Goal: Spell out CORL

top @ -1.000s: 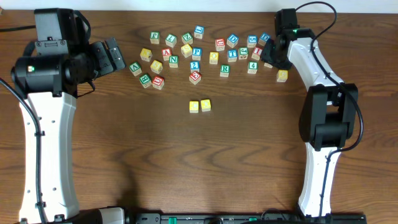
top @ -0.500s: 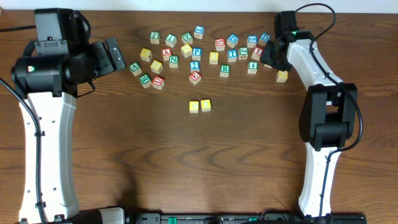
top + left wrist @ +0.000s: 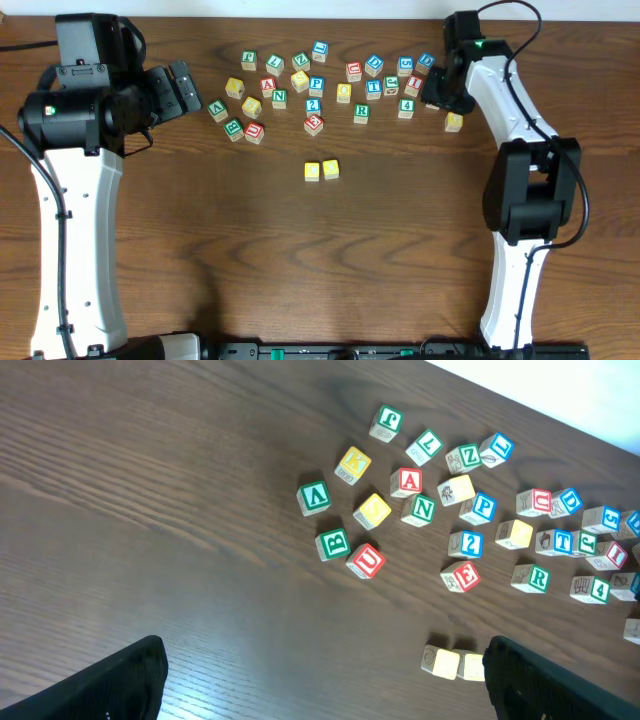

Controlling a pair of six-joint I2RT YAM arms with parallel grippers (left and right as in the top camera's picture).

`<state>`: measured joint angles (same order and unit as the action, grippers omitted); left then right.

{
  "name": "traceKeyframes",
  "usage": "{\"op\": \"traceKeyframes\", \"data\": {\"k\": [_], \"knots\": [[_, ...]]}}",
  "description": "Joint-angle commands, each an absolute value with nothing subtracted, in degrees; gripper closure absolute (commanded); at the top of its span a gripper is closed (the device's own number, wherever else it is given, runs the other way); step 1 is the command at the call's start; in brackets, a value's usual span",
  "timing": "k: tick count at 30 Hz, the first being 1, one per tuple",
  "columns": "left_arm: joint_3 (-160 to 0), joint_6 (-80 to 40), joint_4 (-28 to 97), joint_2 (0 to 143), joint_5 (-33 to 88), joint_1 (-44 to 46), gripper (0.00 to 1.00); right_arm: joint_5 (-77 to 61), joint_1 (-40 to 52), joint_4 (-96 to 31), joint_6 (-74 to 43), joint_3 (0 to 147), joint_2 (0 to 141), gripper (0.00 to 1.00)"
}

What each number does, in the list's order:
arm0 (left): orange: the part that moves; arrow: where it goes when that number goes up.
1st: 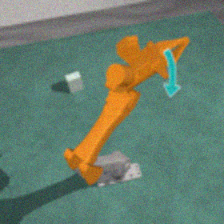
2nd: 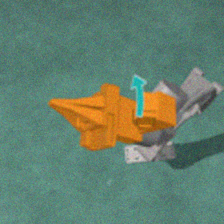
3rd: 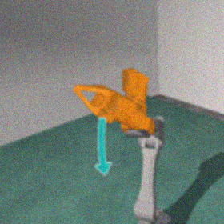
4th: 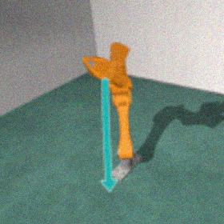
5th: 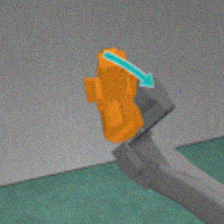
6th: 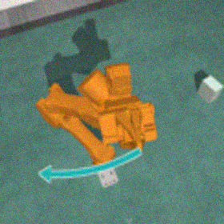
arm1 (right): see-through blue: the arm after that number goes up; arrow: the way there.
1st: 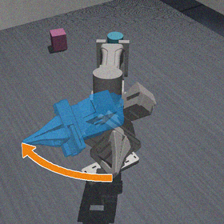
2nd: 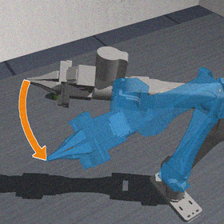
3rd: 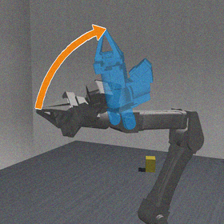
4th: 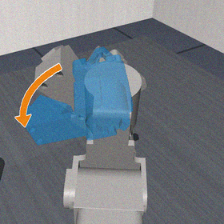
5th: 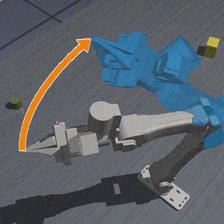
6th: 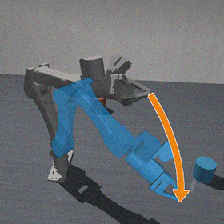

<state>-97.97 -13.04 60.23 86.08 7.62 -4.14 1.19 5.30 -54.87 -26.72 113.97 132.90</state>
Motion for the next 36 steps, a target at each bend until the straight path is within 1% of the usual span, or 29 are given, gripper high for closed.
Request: {"op": "traceKeyframes", "data": {"k": [1,9,27,36], "knots": [[-97.73,-12.27,60.4,86.5,8.16,-4.32,0.01,-1.1,4.82,-56.07,-25.56,115.28,130.39,0.52],[-97.73,-12.27,60.42,86.5,8.16,-4.32,0.01,-2.79,4.97,-55.57,-24.32,115.31,130.37,0.48],[-97.73,-12.27,60.34,86.65,8.16,-4.32,0.01,-3.57,10.22,-53.56,-21.98,115.39,130.37,0.46],[-97.73,-12.25,60.36,89.43,8.16,-4.32,0.01,-3.55,12.12,-54.54,-21.52,117.25,130.37,0.46]]}}
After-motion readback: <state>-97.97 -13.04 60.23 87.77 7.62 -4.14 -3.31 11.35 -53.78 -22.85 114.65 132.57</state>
